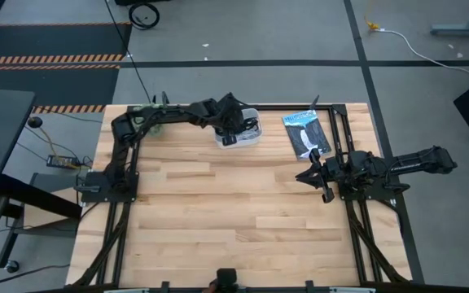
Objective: Pick and place USB-C Cables
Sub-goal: Put the black charger cable into the white bin, then return to Home Position
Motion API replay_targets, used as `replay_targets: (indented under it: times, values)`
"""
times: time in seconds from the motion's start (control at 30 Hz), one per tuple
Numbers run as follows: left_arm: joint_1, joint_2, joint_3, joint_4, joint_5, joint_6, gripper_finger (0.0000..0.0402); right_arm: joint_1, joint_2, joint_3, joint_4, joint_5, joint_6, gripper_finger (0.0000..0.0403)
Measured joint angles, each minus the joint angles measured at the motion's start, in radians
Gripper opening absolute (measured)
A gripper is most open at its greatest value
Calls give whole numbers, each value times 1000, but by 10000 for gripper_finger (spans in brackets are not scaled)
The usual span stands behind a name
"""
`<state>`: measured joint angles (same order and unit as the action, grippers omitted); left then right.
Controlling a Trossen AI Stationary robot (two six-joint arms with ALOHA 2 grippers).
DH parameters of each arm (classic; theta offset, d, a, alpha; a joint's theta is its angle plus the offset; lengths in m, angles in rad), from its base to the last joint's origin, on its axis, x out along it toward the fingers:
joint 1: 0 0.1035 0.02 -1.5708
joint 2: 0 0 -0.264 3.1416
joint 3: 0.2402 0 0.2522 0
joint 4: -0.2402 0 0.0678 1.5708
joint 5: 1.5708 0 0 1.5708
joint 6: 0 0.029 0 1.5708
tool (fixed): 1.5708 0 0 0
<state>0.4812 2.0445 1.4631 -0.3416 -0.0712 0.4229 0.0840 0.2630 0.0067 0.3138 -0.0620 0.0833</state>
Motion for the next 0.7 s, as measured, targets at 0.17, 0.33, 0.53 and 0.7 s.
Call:
replay_targets:
  times: [0.17, 0.33, 0.53, 0.7]
  values:
    - [-18, -3, -1, -6, -9, -9, 141, 0, 0, 0, -1, 0, 0, 45]
    - [-49, -47, 19, -13, -87, -8, 208, 0, 0, 0, 0, 0, 0, 45]
    - [-108, -145, 37, -54, -166, 7, 236, 0, 0, 0, 0, 0, 0, 45]
    - [-177, -277, 35, -162, -164, 6, 216, 0, 0, 0, 3, -1, 0, 45]
